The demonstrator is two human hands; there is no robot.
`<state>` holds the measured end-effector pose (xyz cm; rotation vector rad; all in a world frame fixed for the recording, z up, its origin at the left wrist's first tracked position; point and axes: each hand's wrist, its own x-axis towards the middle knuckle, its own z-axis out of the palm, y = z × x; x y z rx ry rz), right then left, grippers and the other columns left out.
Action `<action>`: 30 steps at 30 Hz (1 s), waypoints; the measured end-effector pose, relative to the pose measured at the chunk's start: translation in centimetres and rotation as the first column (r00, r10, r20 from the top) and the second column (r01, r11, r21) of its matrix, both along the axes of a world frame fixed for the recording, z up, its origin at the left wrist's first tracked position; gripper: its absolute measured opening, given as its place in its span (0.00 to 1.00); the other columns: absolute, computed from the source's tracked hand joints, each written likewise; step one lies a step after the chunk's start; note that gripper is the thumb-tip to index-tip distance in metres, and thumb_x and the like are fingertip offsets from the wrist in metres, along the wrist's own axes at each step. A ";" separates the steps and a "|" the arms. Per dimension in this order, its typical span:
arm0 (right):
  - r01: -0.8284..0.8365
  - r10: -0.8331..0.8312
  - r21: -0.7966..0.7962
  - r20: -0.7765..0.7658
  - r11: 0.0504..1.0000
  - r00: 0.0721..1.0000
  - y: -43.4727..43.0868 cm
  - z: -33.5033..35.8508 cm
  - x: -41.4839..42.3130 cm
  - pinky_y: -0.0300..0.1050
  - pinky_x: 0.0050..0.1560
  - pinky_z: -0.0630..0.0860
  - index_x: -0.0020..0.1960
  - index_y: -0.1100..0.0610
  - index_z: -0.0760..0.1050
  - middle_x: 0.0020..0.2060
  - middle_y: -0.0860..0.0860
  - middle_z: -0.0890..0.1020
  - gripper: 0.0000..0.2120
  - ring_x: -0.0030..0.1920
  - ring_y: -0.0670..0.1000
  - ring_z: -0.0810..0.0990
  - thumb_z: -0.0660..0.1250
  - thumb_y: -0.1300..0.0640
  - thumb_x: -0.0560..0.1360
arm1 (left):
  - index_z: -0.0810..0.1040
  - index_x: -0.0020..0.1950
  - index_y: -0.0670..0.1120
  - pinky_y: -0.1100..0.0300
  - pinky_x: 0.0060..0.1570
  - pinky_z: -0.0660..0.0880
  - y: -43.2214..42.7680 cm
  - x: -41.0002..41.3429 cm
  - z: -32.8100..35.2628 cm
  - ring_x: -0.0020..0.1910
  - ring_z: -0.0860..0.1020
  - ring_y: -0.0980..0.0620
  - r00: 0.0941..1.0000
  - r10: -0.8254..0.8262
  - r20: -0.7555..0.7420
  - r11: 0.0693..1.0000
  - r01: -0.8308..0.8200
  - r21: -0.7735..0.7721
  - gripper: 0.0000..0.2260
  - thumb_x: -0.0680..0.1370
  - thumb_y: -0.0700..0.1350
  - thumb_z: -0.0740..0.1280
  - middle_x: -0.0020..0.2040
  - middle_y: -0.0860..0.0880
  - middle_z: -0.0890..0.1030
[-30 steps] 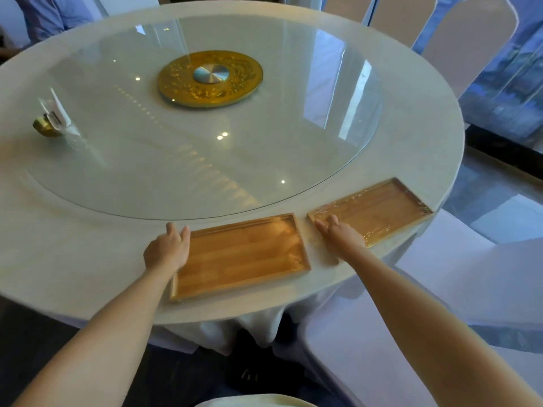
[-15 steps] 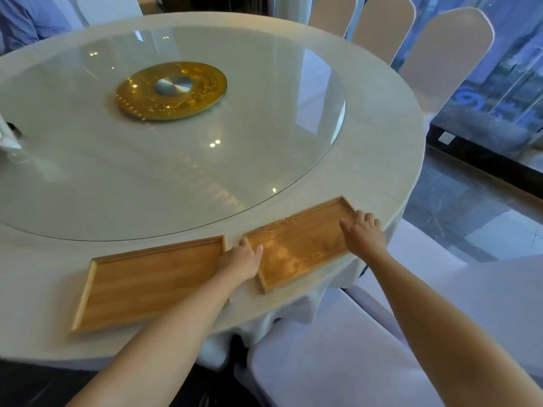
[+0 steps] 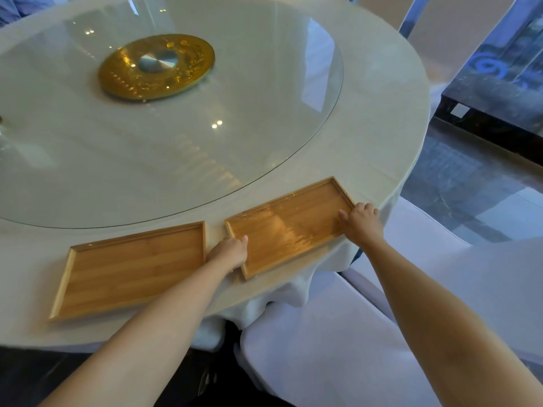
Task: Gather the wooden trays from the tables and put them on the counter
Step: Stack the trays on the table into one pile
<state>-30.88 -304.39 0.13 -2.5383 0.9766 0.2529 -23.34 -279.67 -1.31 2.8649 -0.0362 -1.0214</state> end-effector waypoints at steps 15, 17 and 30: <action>0.018 -0.018 0.036 0.009 0.999 1.000 3.0 1.4 -0.8 0.53 0.54 0.69 0.41 0.61 0.65 0.42 0.60 0.70 0.10 0.55 0.65 0.74 0.53 0.57 0.78 | 0.67 0.63 0.36 0.51 0.51 0.71 3.3 2.7 2.9 0.59 0.75 0.37 0.966 0.101 0.238 0.976 -0.050 -0.213 0.20 0.82 0.50 0.48 0.62 0.36 0.75; 0.046 -0.048 0.085 0.015 0.995 0.999 4.1 1.8 -0.5 0.50 0.47 0.66 0.44 0.61 0.63 0.38 0.57 0.69 0.09 0.55 0.65 0.74 0.54 0.55 0.77 | 0.69 0.62 0.37 0.54 0.46 0.70 4.8 3.6 3.6 0.57 0.76 0.38 0.962 0.068 0.265 0.980 -0.014 -0.200 0.20 0.82 0.50 0.48 0.59 0.37 0.77; -0.150 0.138 0.123 0.104 0.981 0.985 16.1 5.4 5.4 0.44 0.42 0.66 0.42 0.62 0.72 0.47 0.64 0.81 0.20 0.49 0.61 0.78 0.56 0.45 0.77 | 0.70 0.56 0.38 0.53 0.41 0.70 21.6 7.1 7.5 0.46 0.76 0.41 0.890 0.144 0.433 0.964 -0.027 -0.266 0.20 0.81 0.52 0.49 0.48 0.39 0.78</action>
